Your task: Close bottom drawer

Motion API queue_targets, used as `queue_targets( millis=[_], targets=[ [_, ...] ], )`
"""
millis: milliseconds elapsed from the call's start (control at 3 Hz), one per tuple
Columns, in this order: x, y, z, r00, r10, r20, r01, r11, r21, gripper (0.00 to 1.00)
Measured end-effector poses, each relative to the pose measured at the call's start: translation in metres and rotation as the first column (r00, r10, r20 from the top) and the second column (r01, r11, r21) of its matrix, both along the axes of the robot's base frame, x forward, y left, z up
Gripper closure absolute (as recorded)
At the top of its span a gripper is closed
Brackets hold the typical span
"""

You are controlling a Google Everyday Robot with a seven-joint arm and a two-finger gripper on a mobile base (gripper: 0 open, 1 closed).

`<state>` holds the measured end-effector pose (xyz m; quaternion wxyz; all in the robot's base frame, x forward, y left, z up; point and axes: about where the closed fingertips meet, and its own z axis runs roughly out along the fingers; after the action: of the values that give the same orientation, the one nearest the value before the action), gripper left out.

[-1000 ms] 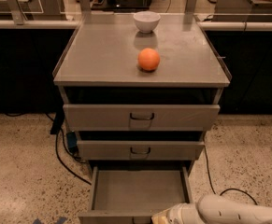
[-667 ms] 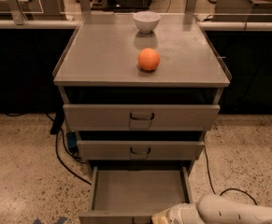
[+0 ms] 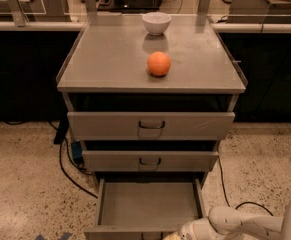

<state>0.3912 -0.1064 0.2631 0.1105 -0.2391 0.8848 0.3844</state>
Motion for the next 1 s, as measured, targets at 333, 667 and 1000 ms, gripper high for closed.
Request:
queue_targets(
  millis=[333,667,1000],
  targets=[
    [0.000,0.000,0.000,1.0000,0.000,0.000,0.000,1.000,0.000,1.00],
    [-0.015,0.018,-0.040,0.9983,0.008,-0.058,-0.009,1.000,-0.018,1.00],
    [-0.015,0.018,-0.040,0.9983,0.008,-0.058,-0.009,1.000,-0.018,1.00]
  ],
)
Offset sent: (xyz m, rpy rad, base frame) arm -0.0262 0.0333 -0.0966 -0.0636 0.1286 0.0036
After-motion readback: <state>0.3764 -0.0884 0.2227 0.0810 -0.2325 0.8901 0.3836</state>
